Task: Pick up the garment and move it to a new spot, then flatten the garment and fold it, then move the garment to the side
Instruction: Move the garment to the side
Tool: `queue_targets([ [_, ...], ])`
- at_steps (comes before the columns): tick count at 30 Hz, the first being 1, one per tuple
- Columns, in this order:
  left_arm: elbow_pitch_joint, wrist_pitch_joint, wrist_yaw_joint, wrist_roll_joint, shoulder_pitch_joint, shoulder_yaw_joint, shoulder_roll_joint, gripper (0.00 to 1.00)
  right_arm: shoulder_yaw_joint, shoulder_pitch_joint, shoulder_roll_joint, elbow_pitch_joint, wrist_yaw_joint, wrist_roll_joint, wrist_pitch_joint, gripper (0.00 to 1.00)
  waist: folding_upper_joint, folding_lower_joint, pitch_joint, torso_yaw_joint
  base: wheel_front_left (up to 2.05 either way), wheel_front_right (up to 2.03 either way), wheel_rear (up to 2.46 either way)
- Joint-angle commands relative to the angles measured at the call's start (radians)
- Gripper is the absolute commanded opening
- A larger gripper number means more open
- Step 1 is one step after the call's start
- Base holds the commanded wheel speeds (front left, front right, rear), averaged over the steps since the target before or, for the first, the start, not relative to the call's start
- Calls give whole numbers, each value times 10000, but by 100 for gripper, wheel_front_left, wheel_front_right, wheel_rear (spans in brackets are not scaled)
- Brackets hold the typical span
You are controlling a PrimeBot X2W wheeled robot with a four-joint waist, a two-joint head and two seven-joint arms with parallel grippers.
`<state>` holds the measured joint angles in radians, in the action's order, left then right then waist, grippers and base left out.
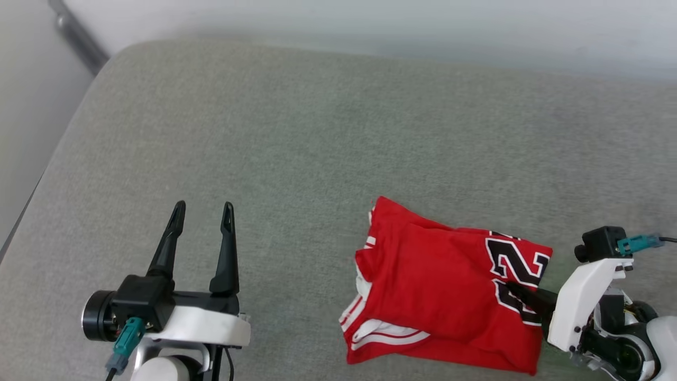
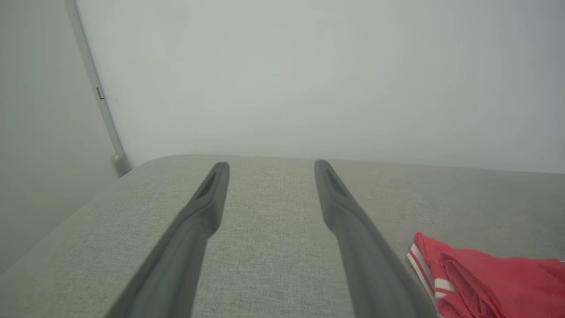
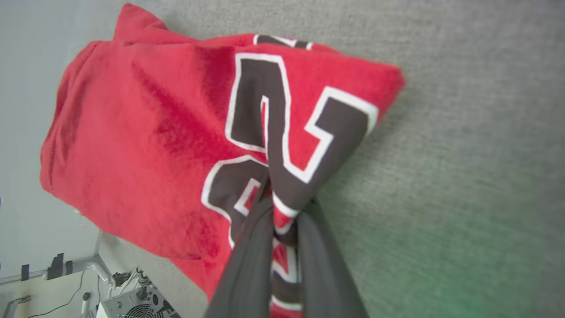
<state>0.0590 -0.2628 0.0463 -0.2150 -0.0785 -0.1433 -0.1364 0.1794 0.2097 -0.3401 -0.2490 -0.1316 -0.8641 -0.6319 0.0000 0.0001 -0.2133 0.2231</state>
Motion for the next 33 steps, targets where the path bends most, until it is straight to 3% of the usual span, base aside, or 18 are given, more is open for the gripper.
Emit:
queue_targets([
  [1, -46, -22, -78, 109, 161, 85, -54, 100, 162, 126, -205, -88, 16, 544, 203, 0, 0, -1, 402, -378, 0, 0, 0],
  [10, 162, -22, -258, 284, 500, 146, -227, 100, 244, 349, -598, -844, 14, 2626, 551, 0, 0, -1, 972, -2198, 0, 0, 0],
  [19, 579, 9, -499, 579, -208, -263, -338, 100, -390, 1959, -818, -2118, 16, 3889, 1450, 0, 0, -1, -352, -4239, 0, 0, 0],
  [26, 1139, 303, -952, 1032, -1499, -922, -532, 100, -1255, 3525, -1629, -3427, 13, 4717, 2478, 0, 0, -1, -2017, -4665, 0, 0, 0],
  [33, 1763, 644, -1183, 1131, -2389, -1225, -651, 100, -2316, 5040, -1997, -4547, 14, 5172, 3720, 0, 0, -1, -3303, -4694, 0, 0, 0],
])
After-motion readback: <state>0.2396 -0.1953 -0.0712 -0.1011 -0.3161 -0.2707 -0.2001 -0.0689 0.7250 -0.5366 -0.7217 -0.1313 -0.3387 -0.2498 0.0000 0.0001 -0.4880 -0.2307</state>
